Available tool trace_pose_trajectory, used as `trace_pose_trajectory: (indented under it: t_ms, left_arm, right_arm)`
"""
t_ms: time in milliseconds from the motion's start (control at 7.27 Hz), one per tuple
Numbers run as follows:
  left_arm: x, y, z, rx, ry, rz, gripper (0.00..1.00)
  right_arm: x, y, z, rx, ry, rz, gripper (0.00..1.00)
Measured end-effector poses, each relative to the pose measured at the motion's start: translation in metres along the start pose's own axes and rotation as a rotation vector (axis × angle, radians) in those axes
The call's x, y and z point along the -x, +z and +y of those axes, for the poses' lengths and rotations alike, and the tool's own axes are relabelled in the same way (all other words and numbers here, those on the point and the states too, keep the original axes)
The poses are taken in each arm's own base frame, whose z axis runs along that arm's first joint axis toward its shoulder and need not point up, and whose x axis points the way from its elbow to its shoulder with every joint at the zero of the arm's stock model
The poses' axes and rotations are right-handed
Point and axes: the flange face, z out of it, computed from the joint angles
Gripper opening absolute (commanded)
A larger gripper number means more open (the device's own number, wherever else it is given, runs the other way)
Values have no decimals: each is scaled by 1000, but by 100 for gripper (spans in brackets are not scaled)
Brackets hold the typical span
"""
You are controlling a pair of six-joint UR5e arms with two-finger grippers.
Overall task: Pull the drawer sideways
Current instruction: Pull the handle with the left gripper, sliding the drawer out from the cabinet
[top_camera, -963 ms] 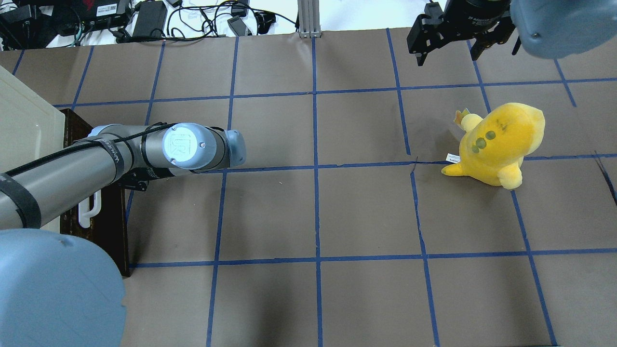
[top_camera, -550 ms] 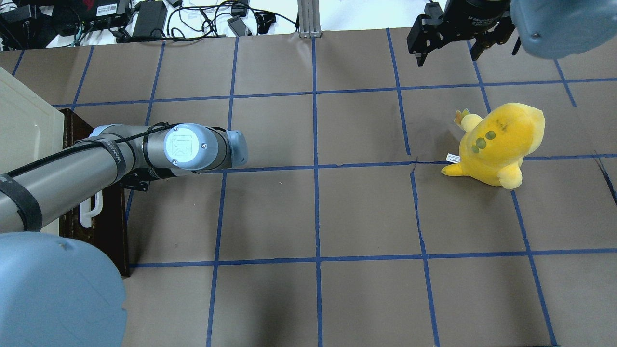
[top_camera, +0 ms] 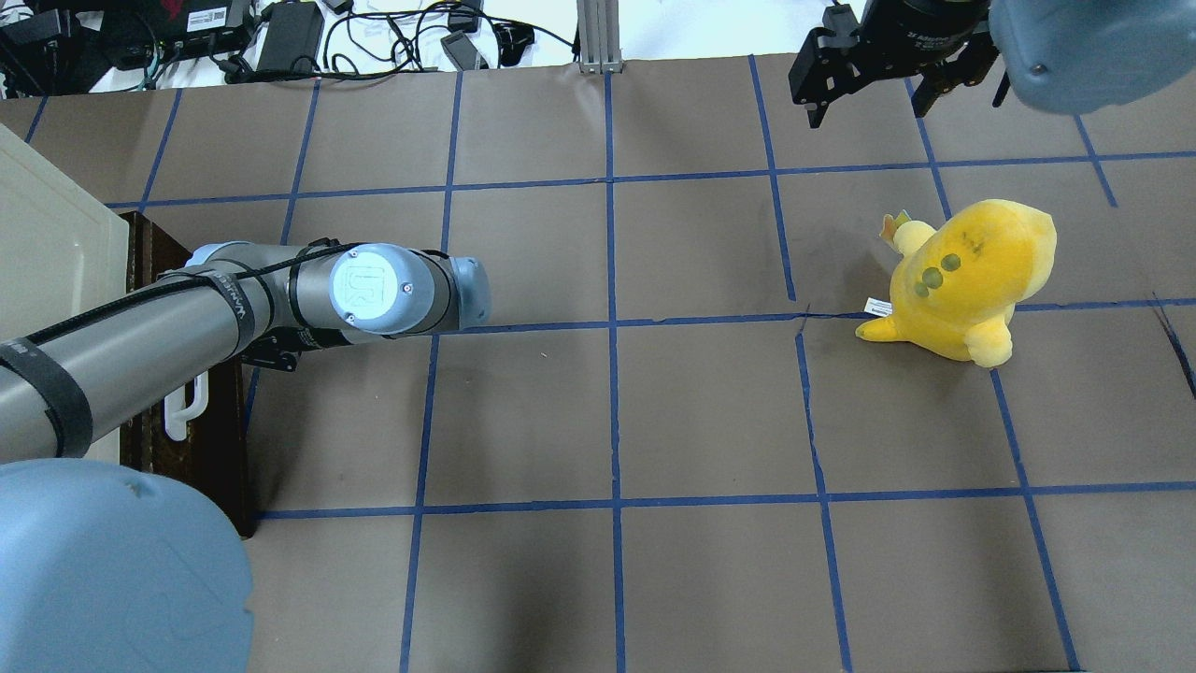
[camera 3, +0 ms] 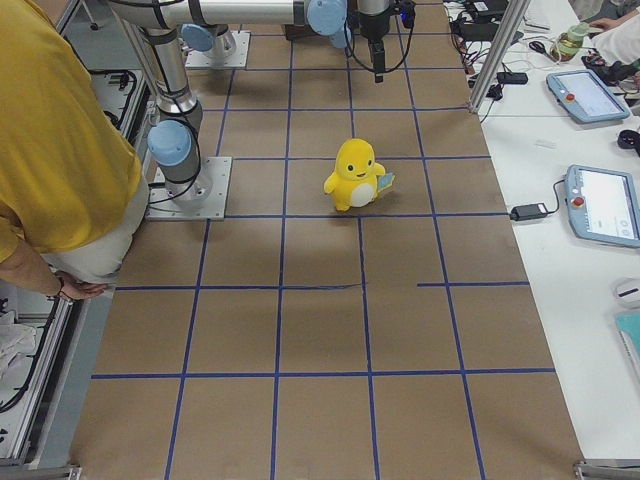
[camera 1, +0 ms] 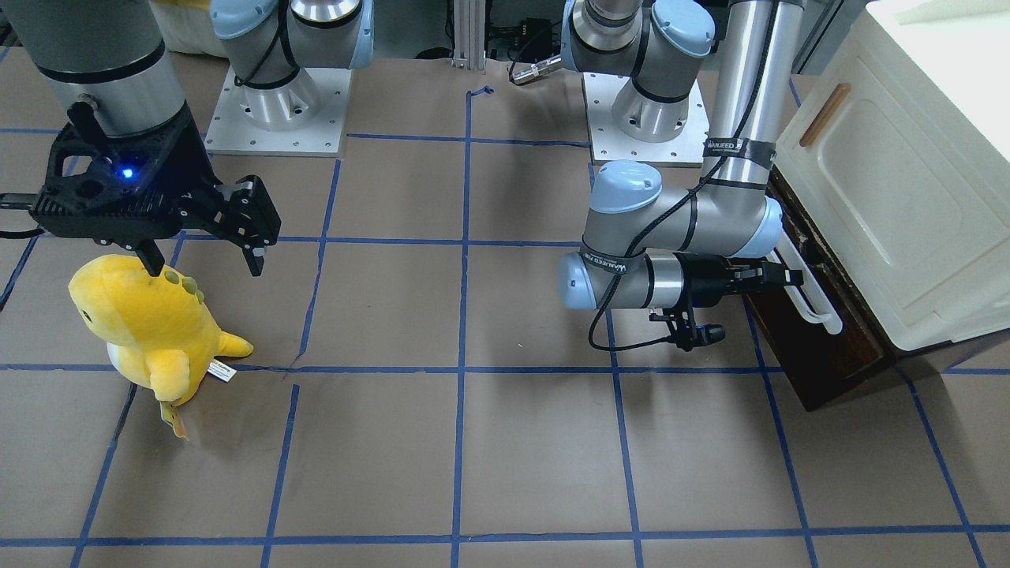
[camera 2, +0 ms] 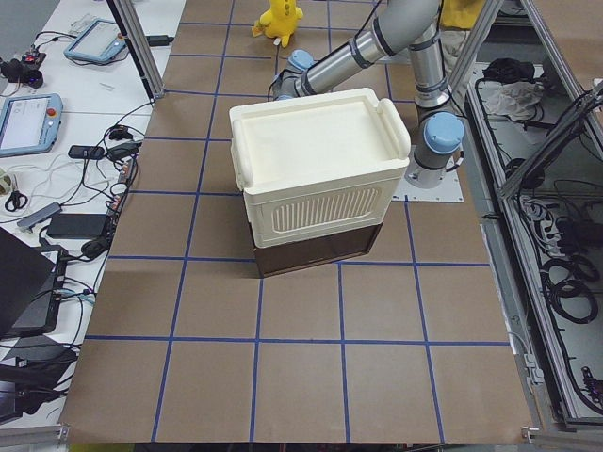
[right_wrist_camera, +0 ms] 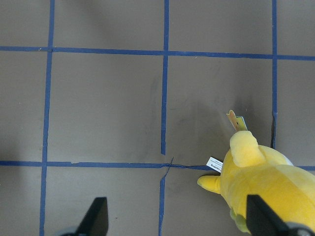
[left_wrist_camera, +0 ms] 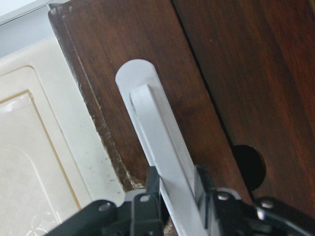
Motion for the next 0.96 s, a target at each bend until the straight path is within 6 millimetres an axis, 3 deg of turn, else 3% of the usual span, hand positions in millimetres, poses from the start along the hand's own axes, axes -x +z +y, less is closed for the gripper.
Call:
trace_pose_trajectory:
  t_ms: [963]
  left_arm:
    - [-5, -13, 1, -27, -2, -11, 34]
  right_arm:
    - [0, 0, 0, 0, 0, 0, 100]
